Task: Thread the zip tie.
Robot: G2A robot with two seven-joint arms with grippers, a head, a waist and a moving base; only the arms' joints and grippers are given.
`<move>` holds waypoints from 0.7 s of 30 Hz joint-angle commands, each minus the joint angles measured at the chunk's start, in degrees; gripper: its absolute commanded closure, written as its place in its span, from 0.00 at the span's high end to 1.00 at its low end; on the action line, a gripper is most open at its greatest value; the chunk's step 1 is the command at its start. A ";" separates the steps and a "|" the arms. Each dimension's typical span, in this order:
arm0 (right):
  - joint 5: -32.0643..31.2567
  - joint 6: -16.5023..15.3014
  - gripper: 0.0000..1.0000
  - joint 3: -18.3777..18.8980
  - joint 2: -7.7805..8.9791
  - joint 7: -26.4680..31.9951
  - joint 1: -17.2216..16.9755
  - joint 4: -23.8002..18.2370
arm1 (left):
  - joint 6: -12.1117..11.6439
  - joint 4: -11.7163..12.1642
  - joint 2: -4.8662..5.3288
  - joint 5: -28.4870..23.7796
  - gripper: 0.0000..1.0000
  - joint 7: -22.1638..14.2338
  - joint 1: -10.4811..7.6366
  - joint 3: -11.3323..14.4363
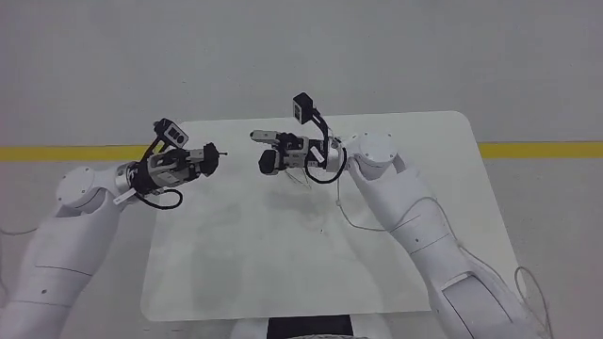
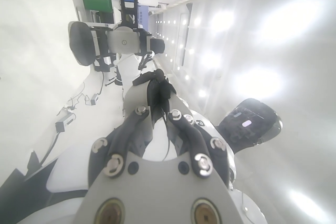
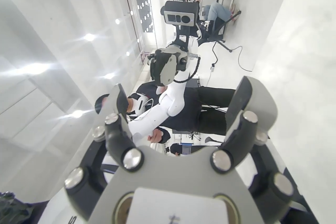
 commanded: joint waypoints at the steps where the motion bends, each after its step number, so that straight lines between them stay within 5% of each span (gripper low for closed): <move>1: 0.52 -0.01 1.00 0.01 -0.01 0.01 0.00 0.02 | 0.00 0.01 0.00 -0.06 0.00 0.01 0.01 0.02; 6: 0.52 -0.01 1.00 0.01 -0.01 0.01 0.00 0.02 | -1.14 -0.56 -0.07 0.52 0.00 0.80 -0.03 0.08; 9: 0.52 -0.01 1.00 0.01 -0.01 0.01 0.00 0.02 | -9.41 0.89 -0.08 4.01 0.00 0.42 0.18 -1.01; 12: 0.52 -0.01 1.00 0.01 -0.01 0.01 0.00 0.02 | -14.61 3.91 -0.08 4.43 0.00 -0.02 0.83 -2.64; 17: 0.52 -0.01 1.00 0.01 -0.01 0.01 0.00 0.02 | -14.61 5.24 -0.92 3.13 0.00 -2.17 1.64 -7.46; 21: 0.52 -0.01 1.00 0.01 -0.01 0.01 0.00 0.02 | -14.61 6.84 -2.54 2.00 0.00 -3.71 1.84 -10.63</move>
